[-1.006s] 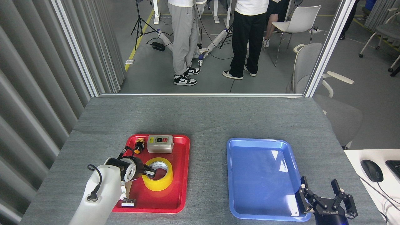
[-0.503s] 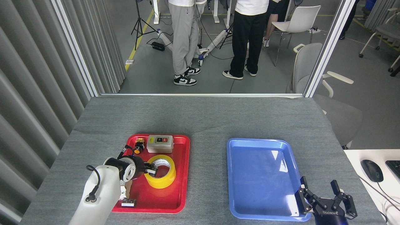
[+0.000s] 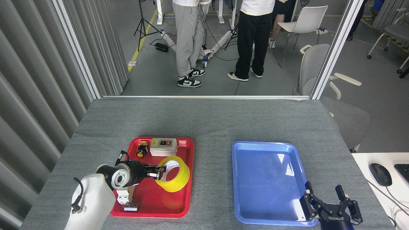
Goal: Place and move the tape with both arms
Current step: 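Lift the tape roll with the left gripper and carry it toward the blue tray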
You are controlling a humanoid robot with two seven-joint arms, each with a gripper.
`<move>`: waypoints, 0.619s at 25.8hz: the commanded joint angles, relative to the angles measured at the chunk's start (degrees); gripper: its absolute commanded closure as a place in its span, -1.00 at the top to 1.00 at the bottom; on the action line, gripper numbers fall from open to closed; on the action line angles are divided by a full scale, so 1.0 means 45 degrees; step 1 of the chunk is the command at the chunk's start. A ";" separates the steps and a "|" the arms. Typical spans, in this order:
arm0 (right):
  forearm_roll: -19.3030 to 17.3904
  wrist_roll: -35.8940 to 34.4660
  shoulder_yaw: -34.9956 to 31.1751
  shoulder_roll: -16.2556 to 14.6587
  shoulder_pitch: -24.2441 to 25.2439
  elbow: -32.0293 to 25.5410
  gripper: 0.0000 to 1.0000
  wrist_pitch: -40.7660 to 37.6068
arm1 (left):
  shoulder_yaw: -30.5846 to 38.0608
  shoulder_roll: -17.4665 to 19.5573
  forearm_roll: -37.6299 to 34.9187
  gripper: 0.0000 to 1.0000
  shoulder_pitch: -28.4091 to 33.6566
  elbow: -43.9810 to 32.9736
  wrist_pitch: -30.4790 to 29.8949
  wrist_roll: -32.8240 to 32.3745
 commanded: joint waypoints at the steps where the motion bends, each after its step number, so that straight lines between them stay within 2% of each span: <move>1: -0.0127 0.0059 0.0078 -0.0074 -0.0002 0.0000 1.00 0.0016 | 0.0663 0.0122 0.1984 -1.00 0.0309 -0.0233 -0.0585 -0.0020; 4: -0.0693 0.0059 0.0118 -0.0484 -0.0021 0.0000 1.00 0.0016 | 0.0838 0.0220 0.2570 -1.00 0.0446 -0.0448 -0.1346 -0.0078; 8: -0.2608 0.0059 0.0918 -0.1656 -0.0080 0.0000 1.00 0.0016 | 0.1327 0.0239 0.2805 -1.00 0.0836 -0.0741 -0.1933 -0.0254; 10: -0.3760 0.0059 0.1407 -0.2437 -0.0295 -0.0059 1.00 0.0016 | 0.1932 0.0200 0.4504 -1.00 0.1364 -0.0995 -0.1542 -0.0450; 13: -0.5849 0.0059 0.2344 -0.3413 -0.0607 -0.0098 1.00 0.0016 | 0.2186 0.0122 0.7921 -1.00 0.1813 -0.1346 0.0215 -0.1152; 16: -0.8525 0.0059 0.3437 -0.4878 -0.0842 -0.0157 1.00 -0.0257 | 0.2147 0.0064 0.8683 -1.00 0.1891 -0.1561 0.0900 -0.1661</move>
